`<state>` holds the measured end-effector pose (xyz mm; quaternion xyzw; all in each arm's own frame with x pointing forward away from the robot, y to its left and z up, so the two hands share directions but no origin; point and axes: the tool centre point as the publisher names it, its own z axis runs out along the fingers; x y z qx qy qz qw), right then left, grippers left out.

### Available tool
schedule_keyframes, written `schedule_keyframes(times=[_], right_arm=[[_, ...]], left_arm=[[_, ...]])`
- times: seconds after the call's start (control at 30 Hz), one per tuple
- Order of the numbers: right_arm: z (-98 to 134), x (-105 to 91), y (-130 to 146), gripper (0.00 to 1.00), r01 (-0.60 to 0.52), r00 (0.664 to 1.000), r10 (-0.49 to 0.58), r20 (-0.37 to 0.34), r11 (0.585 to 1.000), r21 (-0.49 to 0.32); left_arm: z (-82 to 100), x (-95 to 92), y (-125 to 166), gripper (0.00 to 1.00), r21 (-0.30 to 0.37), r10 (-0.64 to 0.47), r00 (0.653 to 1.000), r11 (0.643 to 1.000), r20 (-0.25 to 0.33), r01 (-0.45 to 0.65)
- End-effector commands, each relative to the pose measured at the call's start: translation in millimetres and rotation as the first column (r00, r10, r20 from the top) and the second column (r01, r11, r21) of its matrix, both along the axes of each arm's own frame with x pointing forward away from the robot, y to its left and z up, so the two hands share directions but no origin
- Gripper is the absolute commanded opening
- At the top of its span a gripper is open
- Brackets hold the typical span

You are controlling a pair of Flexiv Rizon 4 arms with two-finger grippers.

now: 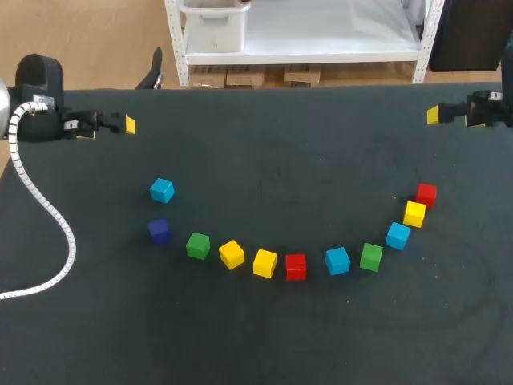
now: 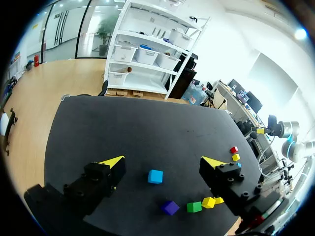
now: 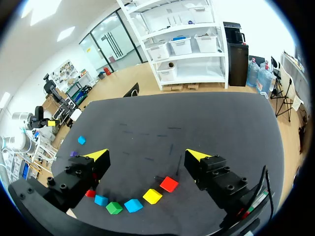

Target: Place the blue cubes, place green cubes on the blue cubes, place the yellow cubes on the green cubes, then place the red cubes on the yellow cubes, and place purple cube on the red cubes.

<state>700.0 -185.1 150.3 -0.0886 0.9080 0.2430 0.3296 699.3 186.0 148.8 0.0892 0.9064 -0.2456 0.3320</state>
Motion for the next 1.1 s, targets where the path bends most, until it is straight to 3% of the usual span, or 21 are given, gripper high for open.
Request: schedule_keyframes(times=[0.03,0.43,0.5,0.63,0.73,0.8,0.9,1.0,1.1], right_arm=[[0.0,-0.3,0.3,1.00,0.002,1.000,-0.002,0.001,1.000,-0.001],[0.0,-0.3,0.3,1.00,0.002,1.000,-0.002,0.001,1.000,-0.001],[4.0,0.4,2.3,1.00,-0.097,0.995,0.099,0.013,0.990,-0.106],[10.1,1.2,12.4,1.00,-0.335,0.936,0.347,0.049,0.927,-0.169],[17.4,-3.2,22.3,1.00,-0.478,0.863,0.500,0.075,0.856,-0.199],[19.3,-6.9,29.7,1.00,-0.571,0.797,0.601,0.057,0.781,-0.255],[21.7,-15.3,40.4,1.00,-0.715,0.658,0.751,0.047,0.644,-0.271],[20.2,-27.1,49.2,1.00,-0.850,0.454,0.891,0.016,0.439,-0.291],[14.2,-33.7,51.4,1.00,-0.899,0.330,0.943,-0.039,0.301,-0.319]], left_arm=[[1.3,0.3,-0.9,1.00,0.006,0.003,1.000,1.000,-0.005,-0.003],[1.3,0.3,-0.9,1.00,0.006,0.003,1.000,1.000,-0.005,-0.003],[1.3,0.3,-0.9,1.00,0.006,0.003,1.000,1.000,-0.005,-0.003],[1.3,0.3,-0.9,1.00,0.006,0.003,1.000,1.000,-0.005,-0.003],[1.3,0.3,-0.9,1.00,0.006,0.003,1.000,1.000,-0.005,-0.003],[1.3,0.3,-0.9,1.00,0.006,0.003,1.000,1.000,-0.005,-0.003],[1.3,0.3,-0.9,1.00,0.006,0.003,1.000,1.000,-0.005,-0.003],[1.3,0.3,-0.9,1.00,0.006,0.003,1.000,1.000,-0.005,-0.003],[1.3,0.3,-0.9,1.00,0.006,0.003,1.000,1.000,-0.005,-0.003]])
